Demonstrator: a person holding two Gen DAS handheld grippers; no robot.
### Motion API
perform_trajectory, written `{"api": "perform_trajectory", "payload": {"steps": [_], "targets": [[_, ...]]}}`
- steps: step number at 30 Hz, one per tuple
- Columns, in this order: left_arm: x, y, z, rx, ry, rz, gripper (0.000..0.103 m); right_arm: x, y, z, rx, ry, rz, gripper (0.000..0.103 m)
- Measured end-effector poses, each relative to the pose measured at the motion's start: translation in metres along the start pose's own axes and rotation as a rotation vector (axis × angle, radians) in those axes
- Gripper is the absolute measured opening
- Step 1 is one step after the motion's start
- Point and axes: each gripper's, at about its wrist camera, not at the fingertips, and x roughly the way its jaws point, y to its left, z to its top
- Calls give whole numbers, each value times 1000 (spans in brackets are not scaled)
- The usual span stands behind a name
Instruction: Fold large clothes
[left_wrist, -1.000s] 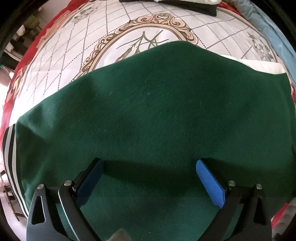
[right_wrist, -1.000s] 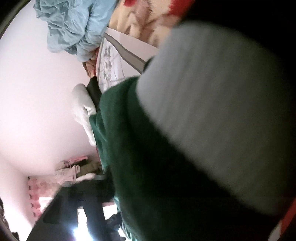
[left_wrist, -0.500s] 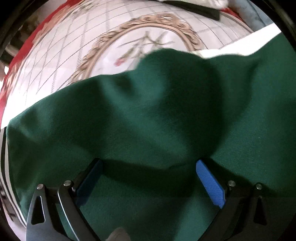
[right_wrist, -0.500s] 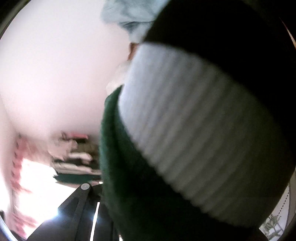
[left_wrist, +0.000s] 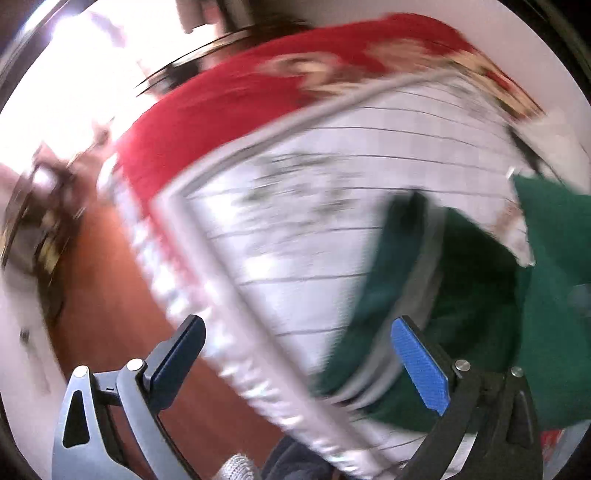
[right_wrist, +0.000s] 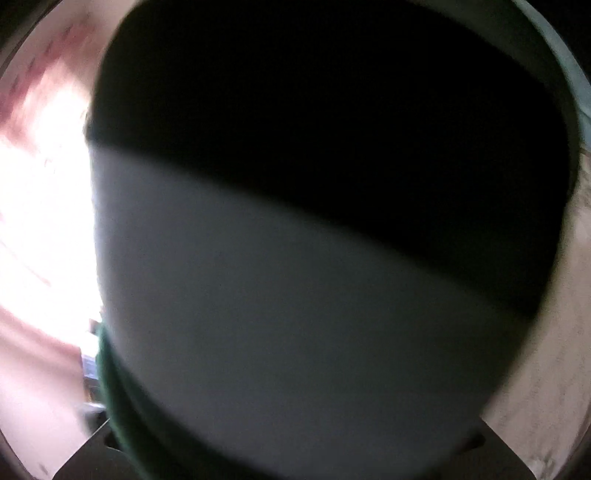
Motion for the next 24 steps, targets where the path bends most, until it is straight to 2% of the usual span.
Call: {"api": "perform_trajectory", "payload": {"steps": [3, 6, 7, 8, 9, 10, 11, 13, 14, 15, 16, 18, 20, 21, 24], "targets": [[5, 48, -18, -87, 28, 56, 103, 81, 49, -33, -110, 143, -23, 18], [12, 71, -31, -155, 69, 74, 103, 142, 79, -67, -197, 286, -65, 22], [13, 81, -34, -173, 80, 76, 103, 154, 88, -74, -224, 323, -71, 32], [13, 83, -36, -183, 83, 76, 103, 161, 96, -76, -244, 353, -65, 45], [10, 88, -37, -192, 83, 74, 103, 164, 105, -76, -264, 375, -42, 53], [5, 90, -37, -198, 81, 69, 103, 162, 114, -73, -278, 403, 10, 68], [1, 89, -35, -205, 76, 61, 103, 159, 118, -69, -283, 425, 45, 73], [-14, 87, -29, -214, 50, 40, 103, 144, 121, -63, -271, 470, 118, 74], [-18, 85, -23, -215, 35, 30, 103, 138, 109, -48, -241, 491, 171, 74], [-27, 81, -17, -216, 13, 14, 103, 115, 93, -57, -188, 513, 240, 74], [-32, 77, -11, -216, -4, 2, 103, 100, 81, -50, -141, 531, 306, 74], [-46, 66, 2, -219, -47, -33, 103, 73, 71, -53, -80, 551, 366, 74], [-56, 48, 16, -195, -89, -62, 103, 61, 46, -36, 10, 535, 346, 74], [-57, 37, 21, -175, -101, -65, 103, 35, 18, -36, 58, 530, 275, 74], [-41, -3, 36, -91, -118, -72, 103, 16, -27, -11, 99, 473, 87, 74]]}}
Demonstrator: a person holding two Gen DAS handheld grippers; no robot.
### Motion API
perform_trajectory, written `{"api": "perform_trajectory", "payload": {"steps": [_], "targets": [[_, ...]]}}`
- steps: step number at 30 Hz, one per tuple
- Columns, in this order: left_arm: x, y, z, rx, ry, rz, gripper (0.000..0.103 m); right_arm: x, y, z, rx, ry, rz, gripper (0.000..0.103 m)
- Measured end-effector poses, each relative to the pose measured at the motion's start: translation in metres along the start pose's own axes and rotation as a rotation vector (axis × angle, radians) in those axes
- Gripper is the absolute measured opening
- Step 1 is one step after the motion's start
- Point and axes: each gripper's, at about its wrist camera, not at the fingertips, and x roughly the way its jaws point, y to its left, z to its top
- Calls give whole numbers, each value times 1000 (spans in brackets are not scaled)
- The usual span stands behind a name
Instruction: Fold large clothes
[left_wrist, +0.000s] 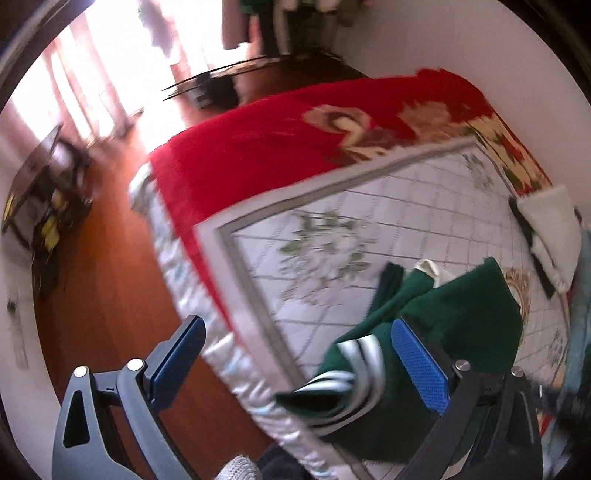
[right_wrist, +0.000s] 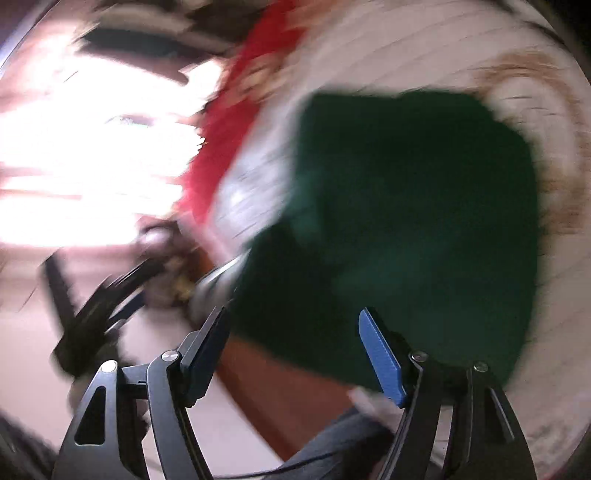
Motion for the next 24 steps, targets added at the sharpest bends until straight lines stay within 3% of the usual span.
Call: {"api": "perform_trajectory", "payload": {"steps": [3, 5, 8, 12, 15, 17, 20, 22, 24], "targets": [[36, -30, -3, 72, 17, 32, 103, 21, -23, 44, 42, -44, -106, 61], [71, -43, -12, 127, 77, 103, 103, 65, -22, 80, 50, -27, -155, 54], [111, -40, -27, 154, 136, 159, 103, 124, -21, 110, 50, 57, -238, 54], [136, -23, -32, 116, 187, 147, 103, 175, -21, 128, 60, 133, -290, 57], [132, -20, -32, 119, 194, 139, 103, 155, -13, 128, 39, 148, -223, 61], [125, -20, -34, 136, 187, 138, 103, 117, -20, 118, 33, 81, -97, 63], [124, -21, -38, 131, 188, 129, 103, 67, -61, 93, 46, -59, -65, 79], [123, -20, -39, 106, 187, 120, 103, 71, -100, 80, 85, -42, -69, 82], [120, -23, -39, 100, 175, 127, 103, 102, -141, 71, 143, 36, 28, 82]]}}
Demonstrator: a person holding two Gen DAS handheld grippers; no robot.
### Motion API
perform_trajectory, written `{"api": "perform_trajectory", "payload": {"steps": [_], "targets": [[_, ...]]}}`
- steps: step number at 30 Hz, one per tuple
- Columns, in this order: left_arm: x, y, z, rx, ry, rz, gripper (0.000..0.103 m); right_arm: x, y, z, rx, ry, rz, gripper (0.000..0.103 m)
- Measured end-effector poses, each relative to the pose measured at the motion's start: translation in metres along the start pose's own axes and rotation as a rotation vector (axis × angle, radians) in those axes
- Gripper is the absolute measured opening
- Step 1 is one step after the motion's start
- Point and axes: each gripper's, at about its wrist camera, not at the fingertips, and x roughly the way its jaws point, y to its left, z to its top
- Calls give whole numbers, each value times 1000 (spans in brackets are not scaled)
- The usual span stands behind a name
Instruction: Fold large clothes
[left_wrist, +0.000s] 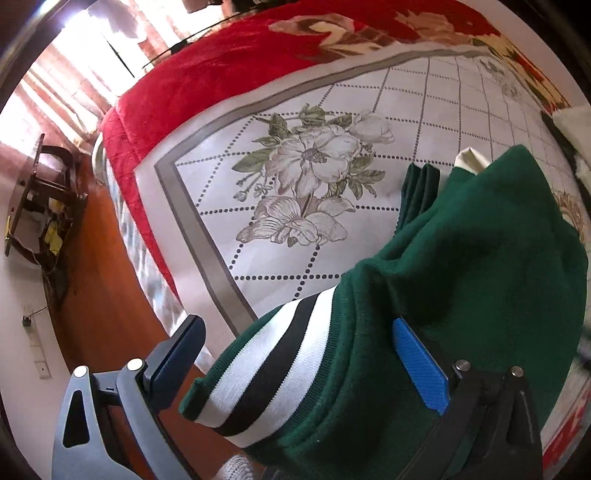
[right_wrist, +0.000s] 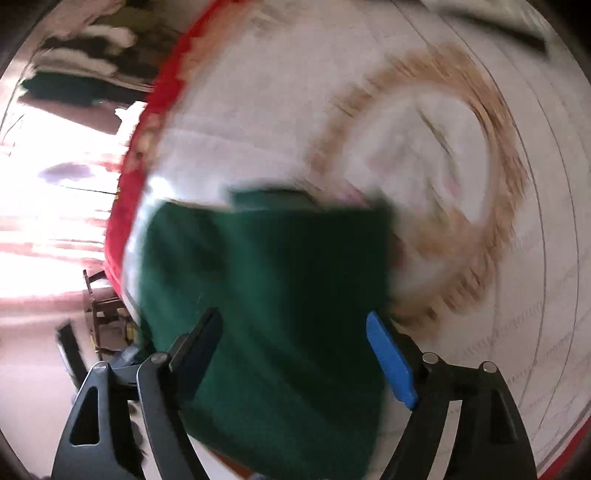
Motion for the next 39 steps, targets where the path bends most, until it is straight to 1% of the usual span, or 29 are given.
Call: {"api": "perform_trajectory", "payload": {"steps": [1, 2, 3, 4, 5, 7, 8, 9, 10, 11, 12, 14, 16, 19, 21, 22, 23, 24, 25, 26, 28, 29, 30, 31, 33, 35, 36, 37, 39], "targets": [[-3, -1, 0, 0, -8, 0, 103, 23, -23, 0, 39, 59, 84, 84], [-6, -3, 0, 3, -16, -1, 103, 35, -40, -5, 73, 92, 173, 89], [-9, -4, 0, 8, -21, 4, 103, 54, -53, -7, 125, 127, 335, 89], [-13, -6, 0, 16, -27, 10, 103, 66, -57, -7, 152, 147, 416, 91], [-15, -8, 1, 24, -33, 14, 103, 76, -55, -6, 151, 149, 447, 91], [-22, -14, 1, 47, -51, 40, 103, 85, -33, -2, 68, 109, 444, 90], [-24, -15, 1, 54, -57, 45, 103, 82, -28, -5, 51, 80, 443, 81], [-27, -17, 1, 61, -61, 51, 103, 83, -26, -5, 68, 43, 462, 70], [-30, -21, 2, 71, -66, 65, 103, 85, -25, -6, 101, 7, 489, 56], [-32, -23, 3, 78, -68, 72, 103, 84, -22, -7, 121, -21, 486, 51], [-36, -27, 5, 85, -74, 77, 103, 82, -16, -10, 139, -61, 465, 49], [-44, -35, 7, 98, -89, 87, 103, 73, -13, -15, 197, -118, 485, 42], [-55, -47, 10, 114, -111, 85, 103, 55, -17, -23, 252, -185, 506, 41], [-69, -68, 14, 137, -130, 67, 103, 22, -46, -42, 407, -331, 537, 40], [-75, -88, 16, 155, -140, 45, 103, 1, -73, -58, 497, -429, 506, 40], [-77, -98, 17, 164, -143, 33, 103, -12, -90, -67, 539, -469, 460, 42], [-78, -110, 17, 176, -144, 23, 103, -19, -106, -72, 574, -489, 391, 49], [-78, -121, 17, 185, -140, 16, 103, -32, -117, -78, 576, -464, 313, 56], [-78, -135, 17, 195, -131, 1, 103, -35, -124, -77, 559, -404, 253, 70], [-80, -143, 17, 197, -126, -11, 103, -34, -135, -74, 547, -315, 226, 73], [-84, -165, 17, 209, -130, -48, 103, -35, -146, -73, 586, -229, 293, 73], [-85, -174, 17, 217, -123, -63, 103, -42, -148, -74, 588, -203, 291, 73], [-86, -184, 18, 231, -131, -74, 103, -52, -146, -76, 569, -197, 238, 73], [-86, -194, 19, 247, -139, -84, 103, -75, -145, -79, 533, -195, 162, 74], [-80, -213, 23, 275, -146, -97, 103, -99, -129, -79, 450, -197, -6, 74], [-69, -229, 32, 294, -140, -117, 103, -128, -114, -76, 382, -255, -91, 74], [-63, -235, 36, 302, -143, -117, 103, -140, -101, -71, 356, -281, -155, 74], [-53, -242, 41, 320, -143, -113, 103, -150, -87, -58, 335, -316, -195, 74], [-38, -249, 47, 344, -134, -107, 103, -165, -65, -33, 287, -378, -130, 71]]}}
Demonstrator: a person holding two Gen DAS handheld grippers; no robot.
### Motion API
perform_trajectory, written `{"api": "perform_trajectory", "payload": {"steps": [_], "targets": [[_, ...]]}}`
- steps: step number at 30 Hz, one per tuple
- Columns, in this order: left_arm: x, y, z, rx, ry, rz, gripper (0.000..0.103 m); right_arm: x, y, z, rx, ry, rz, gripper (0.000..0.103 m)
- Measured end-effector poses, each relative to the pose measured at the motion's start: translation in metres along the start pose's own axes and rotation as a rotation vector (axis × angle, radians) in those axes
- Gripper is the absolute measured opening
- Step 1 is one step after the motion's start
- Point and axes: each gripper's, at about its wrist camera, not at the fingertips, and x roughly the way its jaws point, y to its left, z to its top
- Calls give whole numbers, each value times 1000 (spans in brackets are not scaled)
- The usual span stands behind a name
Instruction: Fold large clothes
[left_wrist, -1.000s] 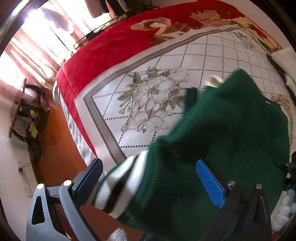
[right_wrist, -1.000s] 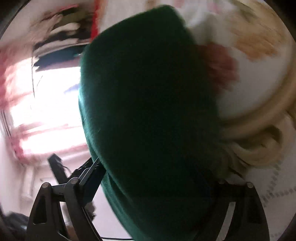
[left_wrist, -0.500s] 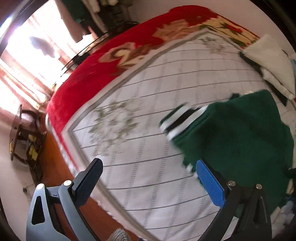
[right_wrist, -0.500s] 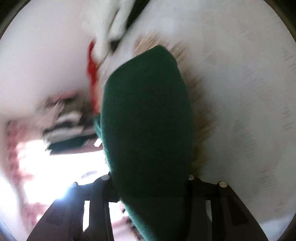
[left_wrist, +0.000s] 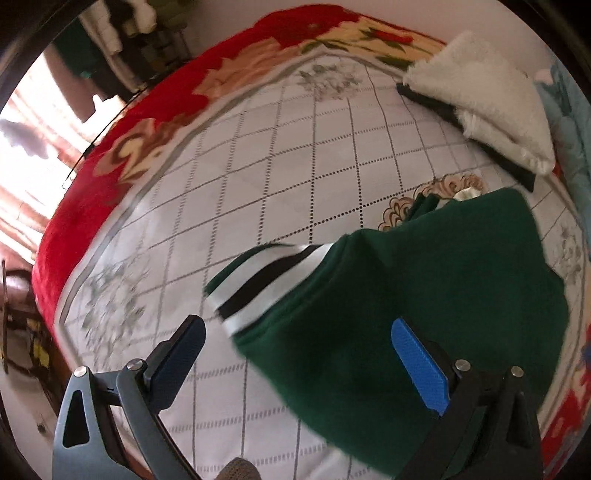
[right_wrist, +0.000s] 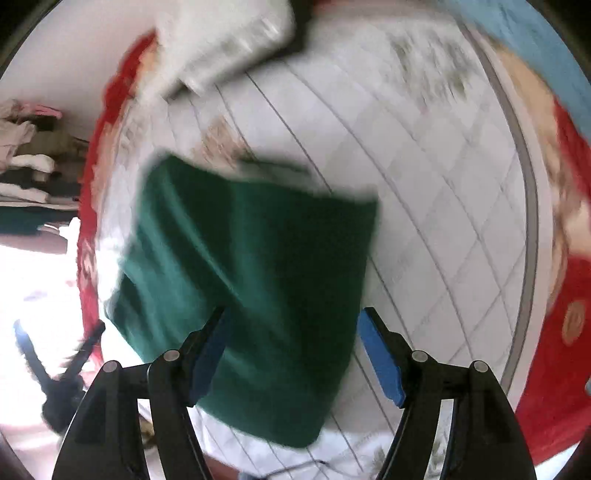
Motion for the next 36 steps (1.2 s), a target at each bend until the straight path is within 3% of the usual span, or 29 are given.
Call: {"api": "perform_trajectory", "payload": {"steps": [2, 5, 8, 12, 15, 18, 19, 22, 23, 26, 30, 32, 36], "targets": [[18, 1, 4, 28, 24, 8, 103, 29, 37, 29, -61, 23, 37, 55], [38, 9, 6, 48, 65, -18, 103, 69, 69, 50, -134, 78, 23, 41], [50, 13, 7, 78, 89, -39, 103, 152, 98, 78, -195, 178, -49, 39], [58, 16, 6, 109, 101, -63, 103, 197, 128, 92, -263, 181, -126, 39], [56, 16, 7, 117, 121, -85, 103, 192, 133, 97, -234, 208, -120, 42], [36, 27, 4, 83, 137, -126, 103, 162, 116, 103, -123, 202, 3, 42], [24, 34, 1, 62, 135, -149, 103, 143, 106, 99, -77, 175, 61, 42], [4, 50, -11, 3, 152, -202, 103, 87, 68, 69, 29, 71, 145, 67], [2, 59, -19, -26, 174, -223, 103, 72, 53, 55, 66, 44, 169, 70], [1, 68, -42, -116, 241, -286, 103, 41, -6, -7, 195, 18, 173, 78], [20, 71, -55, -188, 295, -323, 103, 43, -72, -83, 328, 35, 176, 83], [33, 70, -54, -234, 307, -363, 103, 59, -93, -105, 358, 47, 204, 85], [66, 66, -48, -319, 333, -452, 103, 113, -127, -127, 458, 75, 427, 87]]}}
